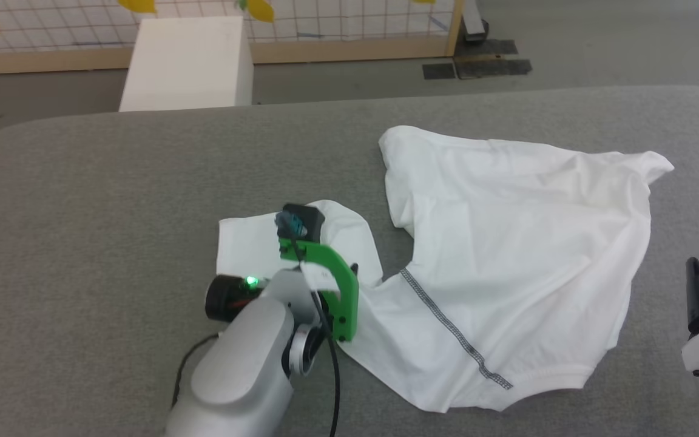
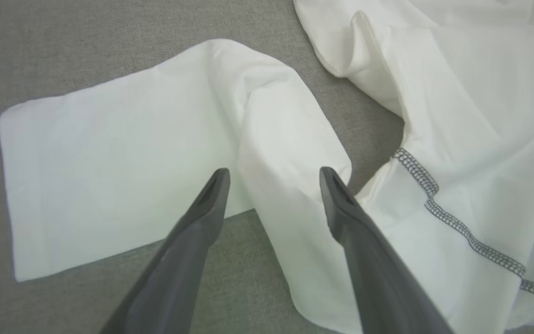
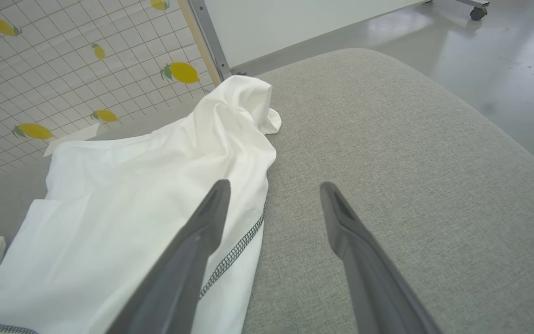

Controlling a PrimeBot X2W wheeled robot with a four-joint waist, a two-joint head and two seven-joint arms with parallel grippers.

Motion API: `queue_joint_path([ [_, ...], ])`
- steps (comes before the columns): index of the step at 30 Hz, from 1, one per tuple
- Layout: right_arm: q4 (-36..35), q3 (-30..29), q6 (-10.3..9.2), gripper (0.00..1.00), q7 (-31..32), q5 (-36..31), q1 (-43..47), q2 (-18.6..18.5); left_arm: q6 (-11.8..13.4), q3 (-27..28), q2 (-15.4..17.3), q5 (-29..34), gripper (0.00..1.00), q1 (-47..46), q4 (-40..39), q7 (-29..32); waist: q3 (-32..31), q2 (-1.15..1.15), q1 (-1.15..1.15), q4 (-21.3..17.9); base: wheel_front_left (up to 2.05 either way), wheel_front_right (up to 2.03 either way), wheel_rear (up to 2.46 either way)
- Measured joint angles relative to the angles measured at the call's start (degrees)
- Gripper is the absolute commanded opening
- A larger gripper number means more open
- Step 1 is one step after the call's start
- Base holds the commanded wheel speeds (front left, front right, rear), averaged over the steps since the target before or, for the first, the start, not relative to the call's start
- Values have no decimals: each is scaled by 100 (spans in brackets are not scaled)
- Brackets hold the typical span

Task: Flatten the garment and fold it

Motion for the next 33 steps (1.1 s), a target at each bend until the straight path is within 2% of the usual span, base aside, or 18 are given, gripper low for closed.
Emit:
queue_joint_path([
  [2,5,47,0,100,-24,23,0,0,108,-92,18,140,100,-264,257,186,65,0,0,-88,0,0,0],
  [6,36,154,0,100,-55,56,0,0,160,-300,80,327,100,-541,839,702,216,0,0,-247,0,0,0],
  [7,49,177,0,100,-57,58,0,2,138,-315,85,332,9,-551,923,778,253,0,0,-282,0,0,0],
  [8,63,178,0,100,-90,70,0,1,130,-309,86,310,0,-591,987,838,291,0,0,-311,0,0,0],
  [10,101,178,0,100,-119,97,0,5,83,-237,81,215,0,-661,1009,891,348,0,0,-353,0,0,0],
  [13,142,133,0,100,-175,97,12,0,79,-36,41,58,0,-687,974,648,404,0,0,-329,0,0,0],
  [16,182,149,0,100,-183,97,20,3,203,300,105,-123,0,-725,954,236,414,0,0,-229,0,0,0],
  [19,194,207,0,100,-197,97,25,3,358,725,346,-234,0,-882,913,-135,393,0,0,-99,0,0,0],
  [27,190,354,0,100,-189,60,31,8,662,1650,1016,-634,0,-1081,959,-510,447,0,0,111,0,0,0],
  [33,160,382,0,100,-146,-25,119,7,962,2287,1215,-1016,0,-867,888,-800,484,0,0,180,0,0,0],
])
